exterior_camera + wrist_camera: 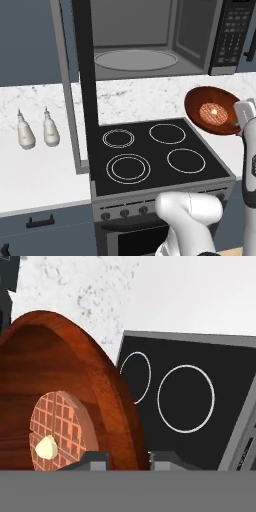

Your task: Open the microwave, place the bowl with waffle inside the microwave, then close the microwave door and turn it on.

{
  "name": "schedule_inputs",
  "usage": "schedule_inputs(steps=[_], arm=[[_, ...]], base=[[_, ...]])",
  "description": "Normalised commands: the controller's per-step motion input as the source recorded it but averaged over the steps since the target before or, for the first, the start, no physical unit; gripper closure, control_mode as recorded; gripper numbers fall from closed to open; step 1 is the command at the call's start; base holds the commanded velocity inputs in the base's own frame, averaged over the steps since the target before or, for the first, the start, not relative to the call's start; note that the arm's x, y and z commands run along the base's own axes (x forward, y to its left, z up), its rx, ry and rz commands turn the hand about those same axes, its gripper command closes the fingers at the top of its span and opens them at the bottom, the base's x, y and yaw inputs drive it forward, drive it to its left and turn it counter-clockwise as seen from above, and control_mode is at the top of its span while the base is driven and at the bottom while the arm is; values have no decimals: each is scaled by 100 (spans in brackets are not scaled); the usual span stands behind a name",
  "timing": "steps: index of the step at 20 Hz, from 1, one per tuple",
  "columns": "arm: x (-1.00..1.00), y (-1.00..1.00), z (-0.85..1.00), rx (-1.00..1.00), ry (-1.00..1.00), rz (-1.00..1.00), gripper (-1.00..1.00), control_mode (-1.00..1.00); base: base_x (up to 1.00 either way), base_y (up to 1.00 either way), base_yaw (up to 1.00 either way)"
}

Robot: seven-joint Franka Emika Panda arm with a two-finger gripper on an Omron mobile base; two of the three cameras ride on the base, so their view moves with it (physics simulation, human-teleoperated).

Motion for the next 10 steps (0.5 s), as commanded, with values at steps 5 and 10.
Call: schedule_inputs(steps=[5,10], arm=[[0,100,76,1,-11,4,100,-100],[19,90,89,0,-11,0,100,-100]], base=[[0,0,0],[0,0,0]])
